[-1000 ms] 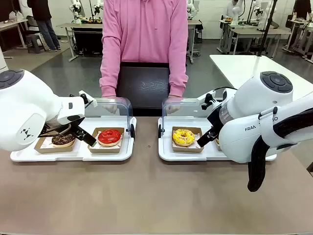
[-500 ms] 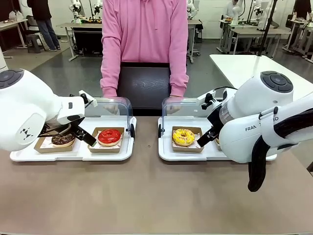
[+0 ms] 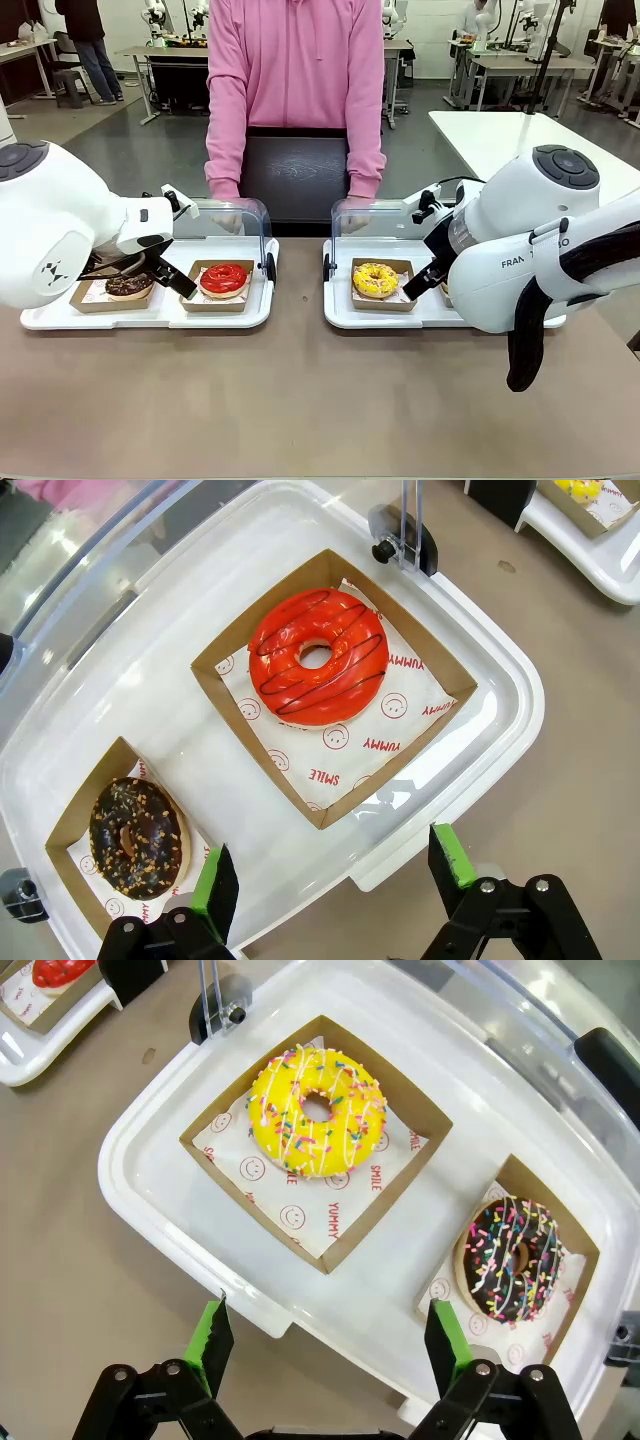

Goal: Provide the desired donut to the person.
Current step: Pick up and lift the Paper togo box containing the Donut pointed at by the person.

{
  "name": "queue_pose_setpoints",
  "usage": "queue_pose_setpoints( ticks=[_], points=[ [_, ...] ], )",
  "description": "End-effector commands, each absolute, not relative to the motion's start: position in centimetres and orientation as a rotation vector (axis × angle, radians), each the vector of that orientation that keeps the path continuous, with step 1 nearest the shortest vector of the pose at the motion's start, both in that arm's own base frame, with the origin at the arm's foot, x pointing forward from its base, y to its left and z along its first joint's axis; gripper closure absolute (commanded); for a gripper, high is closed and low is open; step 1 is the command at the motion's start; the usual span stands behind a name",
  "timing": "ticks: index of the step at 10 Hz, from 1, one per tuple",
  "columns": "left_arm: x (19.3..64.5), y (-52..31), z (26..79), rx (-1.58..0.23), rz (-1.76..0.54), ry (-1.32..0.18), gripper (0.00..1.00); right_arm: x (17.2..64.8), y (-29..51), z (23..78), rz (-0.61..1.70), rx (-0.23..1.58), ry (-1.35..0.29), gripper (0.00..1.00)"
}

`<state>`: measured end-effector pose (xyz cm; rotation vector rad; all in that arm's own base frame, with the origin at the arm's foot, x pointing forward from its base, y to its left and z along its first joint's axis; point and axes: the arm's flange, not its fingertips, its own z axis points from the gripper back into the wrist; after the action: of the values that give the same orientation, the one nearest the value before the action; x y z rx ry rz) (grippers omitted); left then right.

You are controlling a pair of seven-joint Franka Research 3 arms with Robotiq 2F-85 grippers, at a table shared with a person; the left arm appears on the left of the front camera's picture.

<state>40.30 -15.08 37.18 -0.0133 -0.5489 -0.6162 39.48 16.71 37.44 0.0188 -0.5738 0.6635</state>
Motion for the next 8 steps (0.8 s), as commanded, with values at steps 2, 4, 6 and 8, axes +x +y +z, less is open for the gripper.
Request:
queue_pose_setpoints(
  ticks=[2,4,6,8],
  points=[
    [40.3,-15.0,37.2,-0.014,-0.615,-0.549,0.00,39.5,16.7,37.4,0.663,0.019,-0.574,0.00],
    [40.3,-15.0,37.2,-0.014,-0.615,-0.549,0.00,39.5,16.7,37.4,0.663,0.019,-0.574,0.00],
    [40.3,-15.1,37.2,-0.013,-0.616,-0.549,0.00,39.5,16.7,37.4,0.663,0.019,-0.574,0.00],
    [39.4,-10.8,39.9,-0.079,-0.661,-0.477,0.00,38.9,10.0,42.8,0.763,0.125,-0.546,0.00]
  ],
)
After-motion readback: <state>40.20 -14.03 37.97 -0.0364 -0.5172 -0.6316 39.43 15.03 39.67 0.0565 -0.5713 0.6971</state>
